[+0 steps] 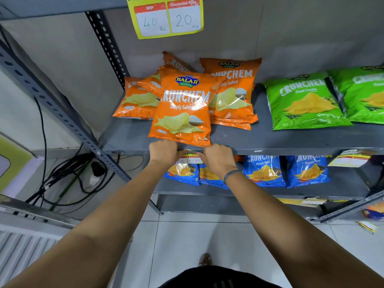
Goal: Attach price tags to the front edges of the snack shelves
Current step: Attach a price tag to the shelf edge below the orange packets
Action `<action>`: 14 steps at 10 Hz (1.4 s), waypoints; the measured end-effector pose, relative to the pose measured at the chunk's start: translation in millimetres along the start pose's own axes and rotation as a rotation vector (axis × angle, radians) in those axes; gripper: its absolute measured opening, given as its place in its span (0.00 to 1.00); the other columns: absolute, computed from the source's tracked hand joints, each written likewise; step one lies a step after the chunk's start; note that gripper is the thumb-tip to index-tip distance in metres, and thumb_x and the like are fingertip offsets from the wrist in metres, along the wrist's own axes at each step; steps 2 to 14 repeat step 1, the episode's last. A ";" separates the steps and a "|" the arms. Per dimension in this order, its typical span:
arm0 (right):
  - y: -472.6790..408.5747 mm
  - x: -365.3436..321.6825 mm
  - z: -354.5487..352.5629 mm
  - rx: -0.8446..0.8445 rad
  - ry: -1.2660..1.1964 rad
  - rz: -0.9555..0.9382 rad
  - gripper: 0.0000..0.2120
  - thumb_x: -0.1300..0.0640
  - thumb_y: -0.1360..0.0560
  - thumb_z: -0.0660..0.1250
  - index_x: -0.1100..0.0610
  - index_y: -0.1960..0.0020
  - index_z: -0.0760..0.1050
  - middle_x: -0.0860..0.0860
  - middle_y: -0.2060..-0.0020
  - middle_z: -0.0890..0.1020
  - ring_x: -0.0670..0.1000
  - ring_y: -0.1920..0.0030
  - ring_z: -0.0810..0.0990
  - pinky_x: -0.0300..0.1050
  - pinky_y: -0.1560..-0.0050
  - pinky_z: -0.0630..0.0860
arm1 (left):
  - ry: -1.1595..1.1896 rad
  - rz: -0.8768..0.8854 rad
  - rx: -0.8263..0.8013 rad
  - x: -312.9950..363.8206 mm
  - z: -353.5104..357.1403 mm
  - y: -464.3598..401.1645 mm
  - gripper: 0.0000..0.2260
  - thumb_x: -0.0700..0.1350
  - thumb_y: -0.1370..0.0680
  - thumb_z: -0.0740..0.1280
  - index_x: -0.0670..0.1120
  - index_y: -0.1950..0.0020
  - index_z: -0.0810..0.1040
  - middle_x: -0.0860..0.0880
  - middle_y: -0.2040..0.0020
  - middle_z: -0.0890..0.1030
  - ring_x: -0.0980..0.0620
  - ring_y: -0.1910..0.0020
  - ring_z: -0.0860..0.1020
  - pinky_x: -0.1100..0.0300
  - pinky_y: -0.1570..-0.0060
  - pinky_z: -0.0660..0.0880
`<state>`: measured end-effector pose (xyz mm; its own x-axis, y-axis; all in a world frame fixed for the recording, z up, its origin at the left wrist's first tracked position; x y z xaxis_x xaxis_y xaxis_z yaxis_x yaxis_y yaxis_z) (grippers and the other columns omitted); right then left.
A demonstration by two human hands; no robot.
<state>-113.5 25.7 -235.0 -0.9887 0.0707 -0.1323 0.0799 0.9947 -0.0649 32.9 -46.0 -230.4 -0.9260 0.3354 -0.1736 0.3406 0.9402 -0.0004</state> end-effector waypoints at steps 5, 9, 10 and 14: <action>10.6 10.5 -13.6 0.100 -0.014 -0.013 0.15 0.49 0.20 0.60 0.59 0.52 0.79 0.58 0.55 0.84 0.61 0.55 0.83 0.48 0.59 0.78 | 0.009 -0.048 0.029 8.9 -17.6 3.6 0.19 0.60 0.25 0.63 0.46 0.66 0.75 0.51 0.72 0.70 0.48 0.69 0.72 0.64 0.74 0.57; 10.6 10.5 -13.6 0.100 -0.014 -0.013 0.15 0.49 0.20 0.60 0.59 0.52 0.79 0.58 0.55 0.84 0.61 0.55 0.83 0.48 0.59 0.78 | 0.009 -0.048 0.029 8.9 -17.6 3.6 0.19 0.60 0.25 0.63 0.46 0.66 0.75 0.51 0.72 0.70 0.48 0.69 0.72 0.64 0.74 0.57; 10.6 10.5 -13.6 0.100 -0.014 -0.013 0.15 0.49 0.20 0.60 0.59 0.52 0.79 0.58 0.55 0.84 0.61 0.55 0.83 0.48 0.59 0.78 | 0.009 -0.048 0.029 8.9 -17.6 3.6 0.19 0.60 0.25 0.63 0.46 0.66 0.75 0.51 0.72 0.70 0.48 0.69 0.72 0.64 0.74 0.57; 10.6 10.5 -13.6 0.100 -0.014 -0.013 0.15 0.49 0.20 0.60 0.59 0.52 0.79 0.58 0.55 0.84 0.61 0.55 0.83 0.48 0.59 0.78 | 0.009 -0.048 0.029 8.9 -17.6 3.6 0.19 0.60 0.25 0.63 0.46 0.66 0.75 0.51 0.72 0.70 0.48 0.69 0.72 0.64 0.74 0.57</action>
Point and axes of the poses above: each hand's wrist, its own y-axis away from the middle knuckle, its own z-axis out of the palm, x = y × z, the point moved 1 cm from there along -y, towards the middle knuckle
